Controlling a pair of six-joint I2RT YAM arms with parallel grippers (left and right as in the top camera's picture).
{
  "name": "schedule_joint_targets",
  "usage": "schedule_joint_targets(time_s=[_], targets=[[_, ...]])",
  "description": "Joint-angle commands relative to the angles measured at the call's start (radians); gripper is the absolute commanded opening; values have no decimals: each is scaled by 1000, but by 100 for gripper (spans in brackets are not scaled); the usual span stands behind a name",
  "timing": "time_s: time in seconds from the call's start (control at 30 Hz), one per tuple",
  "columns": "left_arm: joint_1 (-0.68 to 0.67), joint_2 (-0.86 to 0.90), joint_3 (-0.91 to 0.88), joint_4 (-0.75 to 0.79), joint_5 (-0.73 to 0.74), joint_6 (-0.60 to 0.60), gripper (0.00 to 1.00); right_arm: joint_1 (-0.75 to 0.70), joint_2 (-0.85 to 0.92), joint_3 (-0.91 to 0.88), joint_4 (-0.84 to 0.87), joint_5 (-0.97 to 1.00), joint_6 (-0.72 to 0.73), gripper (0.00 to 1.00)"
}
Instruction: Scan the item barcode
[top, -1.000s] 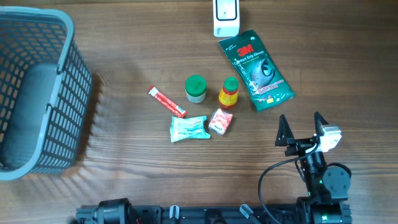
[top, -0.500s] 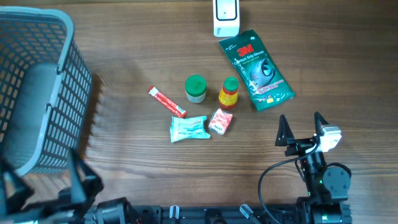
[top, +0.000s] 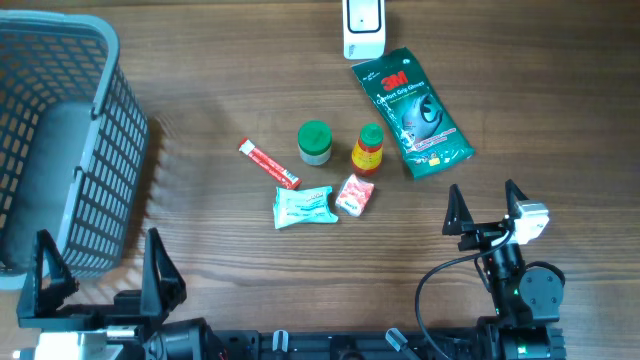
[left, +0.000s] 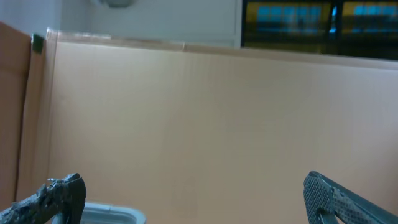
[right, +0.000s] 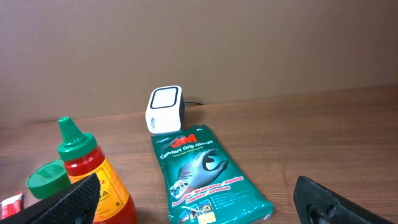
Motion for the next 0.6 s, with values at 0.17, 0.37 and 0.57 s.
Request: schedule_joint_targets(time_s=[0.17, 0.37, 0.57], targets=[[-13, -11, -68, -16, -1, -10, 100, 5, 0, -1, 4, 14, -12, 100], [-28, -11, -143, -16, -1, -10, 100, 5, 0, -1, 4, 14, -12, 100], [-30, -11, -192, -17, -2, -9, 100, 5, 0, -1, 4, 14, -13, 100]])
